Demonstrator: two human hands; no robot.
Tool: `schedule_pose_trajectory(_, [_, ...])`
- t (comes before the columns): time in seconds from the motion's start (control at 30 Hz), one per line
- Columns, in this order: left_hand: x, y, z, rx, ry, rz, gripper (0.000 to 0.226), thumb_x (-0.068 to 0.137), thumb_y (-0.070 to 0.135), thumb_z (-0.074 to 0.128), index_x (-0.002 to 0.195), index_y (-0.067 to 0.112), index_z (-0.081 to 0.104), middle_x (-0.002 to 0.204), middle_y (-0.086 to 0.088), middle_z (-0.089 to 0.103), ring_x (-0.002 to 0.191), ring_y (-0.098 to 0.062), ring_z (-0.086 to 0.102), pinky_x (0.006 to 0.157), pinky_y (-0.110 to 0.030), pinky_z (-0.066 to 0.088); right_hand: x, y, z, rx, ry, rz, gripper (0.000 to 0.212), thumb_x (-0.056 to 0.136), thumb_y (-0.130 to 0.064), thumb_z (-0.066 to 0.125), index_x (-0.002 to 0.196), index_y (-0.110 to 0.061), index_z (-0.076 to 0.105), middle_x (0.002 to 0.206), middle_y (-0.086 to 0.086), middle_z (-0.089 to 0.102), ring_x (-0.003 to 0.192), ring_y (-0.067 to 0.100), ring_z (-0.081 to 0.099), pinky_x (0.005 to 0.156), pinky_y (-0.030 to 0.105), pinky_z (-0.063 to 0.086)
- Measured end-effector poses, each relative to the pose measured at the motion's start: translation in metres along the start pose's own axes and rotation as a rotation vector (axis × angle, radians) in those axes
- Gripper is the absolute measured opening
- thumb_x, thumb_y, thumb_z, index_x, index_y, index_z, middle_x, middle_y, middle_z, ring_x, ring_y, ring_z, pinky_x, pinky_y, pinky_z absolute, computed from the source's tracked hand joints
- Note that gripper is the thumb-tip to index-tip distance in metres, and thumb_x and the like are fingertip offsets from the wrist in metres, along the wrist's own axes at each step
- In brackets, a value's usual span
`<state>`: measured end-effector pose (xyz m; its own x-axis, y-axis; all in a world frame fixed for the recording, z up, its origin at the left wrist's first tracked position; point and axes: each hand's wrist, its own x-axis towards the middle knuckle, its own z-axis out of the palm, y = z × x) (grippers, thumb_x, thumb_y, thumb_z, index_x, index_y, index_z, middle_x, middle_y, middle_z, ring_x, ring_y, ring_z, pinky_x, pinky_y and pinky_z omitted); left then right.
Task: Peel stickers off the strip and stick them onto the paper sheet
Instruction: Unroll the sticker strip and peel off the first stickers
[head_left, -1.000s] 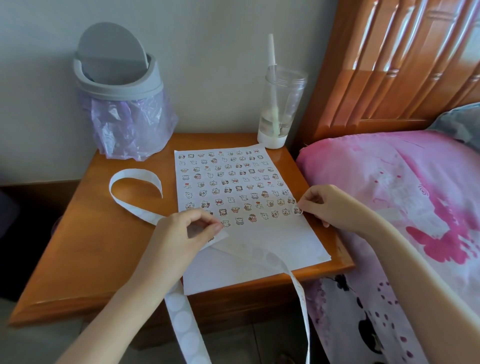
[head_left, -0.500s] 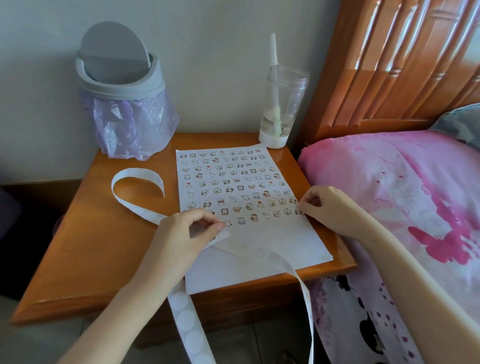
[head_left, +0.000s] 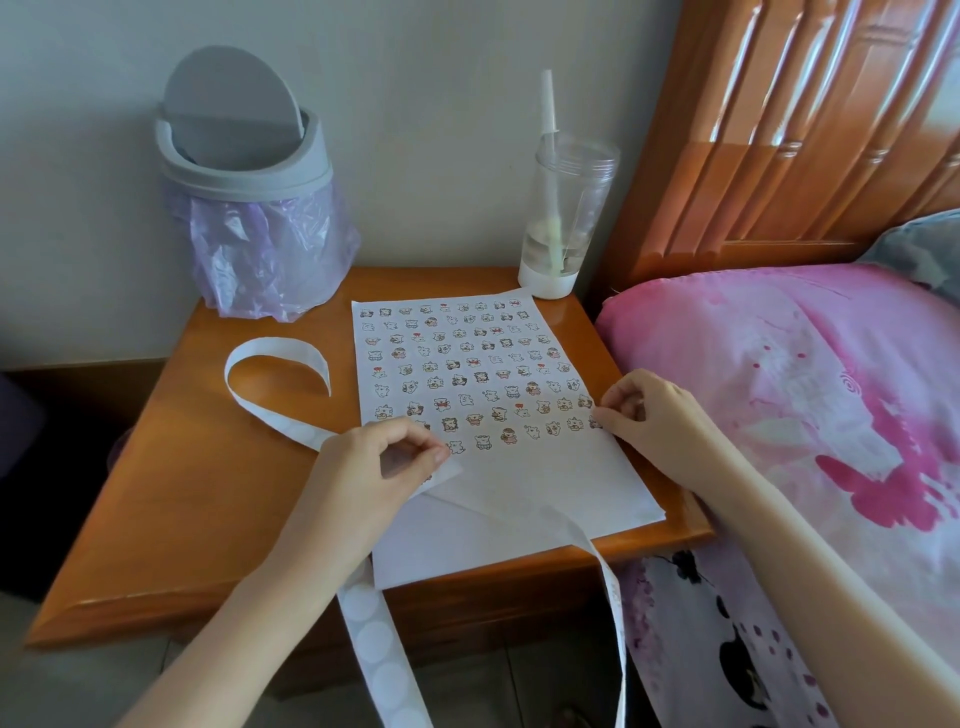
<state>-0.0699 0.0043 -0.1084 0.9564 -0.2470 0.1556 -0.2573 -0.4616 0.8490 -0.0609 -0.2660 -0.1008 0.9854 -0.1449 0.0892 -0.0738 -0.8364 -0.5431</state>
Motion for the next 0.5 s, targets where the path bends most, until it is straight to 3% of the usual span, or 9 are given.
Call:
schedule_pose_trajectory(0.1, [0.0002, -0.0005, 0.0000, 0.007, -0.001, 0.009, 0.014, 0.081, 0.019, 0.069, 0.079, 0.033, 0.067, 0.078, 0.019, 0.067, 0.083, 0.012, 0.059, 0.068, 0.000, 0.043, 0.0000, 0.0038, 0.0011, 0.064, 0.046, 0.012, 0.023, 0.083, -0.027, 0.069, 0.095, -0.017, 0.051, 0.074, -0.002, 0.055, 0.064, 0.008, 0.049, 0.058, 0.013, 0.038])
schedule_pose_trajectory(0.23, [0.0008, -0.0006, 0.0000, 0.004, 0.001, 0.012, 0.013, 0.081, 0.020, 0.069, 0.079, 0.033, 0.067, 0.077, 0.018, 0.068, 0.084, 0.011, 0.060, 0.069, 0.000, 0.044, 0.0016, 0.0045, 0.0014, 0.138, 0.029, 0.031, 0.019, 0.083, -0.030, 0.067, 0.093, -0.016, 0.058, 0.081, -0.003, 0.060, 0.073, 0.012, 0.055, 0.063, 0.017, 0.043])
schedule_pose_trajectory(0.5, [0.0008, -0.0010, 0.0003, 0.011, 0.002, 0.012, 0.013, 0.081, 0.019, 0.069, 0.080, 0.032, 0.066, 0.078, 0.019, 0.067, 0.085, 0.014, 0.058, 0.069, 0.001, 0.043, 0.0010, 0.0034, 0.0040, 0.091, 0.028, 0.006, 0.013, 0.083, -0.023, 0.068, 0.088, -0.018, 0.057, 0.075, 0.003, 0.060, 0.061, 0.008, 0.048, 0.057, 0.017, 0.039])
